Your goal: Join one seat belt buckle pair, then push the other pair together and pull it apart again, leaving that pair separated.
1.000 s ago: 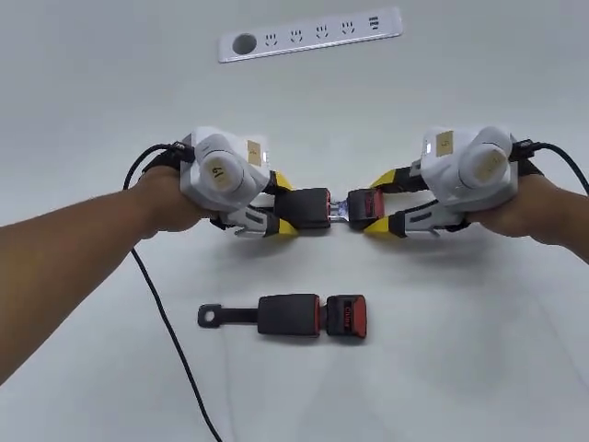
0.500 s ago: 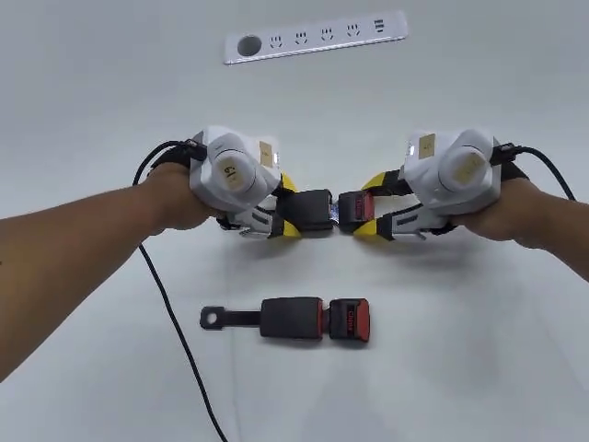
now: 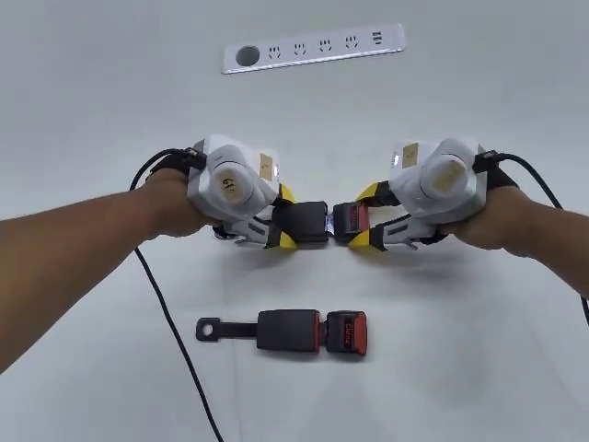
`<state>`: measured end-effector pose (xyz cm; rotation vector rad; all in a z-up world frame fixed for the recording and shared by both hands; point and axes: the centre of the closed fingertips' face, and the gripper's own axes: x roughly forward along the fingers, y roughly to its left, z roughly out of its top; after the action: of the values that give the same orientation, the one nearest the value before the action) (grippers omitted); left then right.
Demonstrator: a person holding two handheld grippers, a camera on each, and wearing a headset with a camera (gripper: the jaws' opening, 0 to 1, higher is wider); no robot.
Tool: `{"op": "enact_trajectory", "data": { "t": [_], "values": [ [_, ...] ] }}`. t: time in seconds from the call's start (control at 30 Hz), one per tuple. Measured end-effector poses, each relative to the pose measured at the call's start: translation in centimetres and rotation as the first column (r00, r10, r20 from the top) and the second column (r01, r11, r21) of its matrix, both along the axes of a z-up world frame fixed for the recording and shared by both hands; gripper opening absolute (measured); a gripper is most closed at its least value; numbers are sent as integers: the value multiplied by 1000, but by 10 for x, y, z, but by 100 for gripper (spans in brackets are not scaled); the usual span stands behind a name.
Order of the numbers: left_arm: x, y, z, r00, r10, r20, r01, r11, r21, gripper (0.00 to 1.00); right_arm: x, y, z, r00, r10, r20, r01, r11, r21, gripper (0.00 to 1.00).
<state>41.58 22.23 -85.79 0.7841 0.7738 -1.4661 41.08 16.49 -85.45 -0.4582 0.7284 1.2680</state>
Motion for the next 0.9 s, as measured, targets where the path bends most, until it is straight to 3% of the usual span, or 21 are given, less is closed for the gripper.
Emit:
{"op": "enact_trajectory", "data": {
  "t": [0.9],
  "values": [
    [1,1,-1,1000,-15,0,15,1000,7,34,7,2,-6,1000,6,21,-6,1000,-25,33]
  ]
}}
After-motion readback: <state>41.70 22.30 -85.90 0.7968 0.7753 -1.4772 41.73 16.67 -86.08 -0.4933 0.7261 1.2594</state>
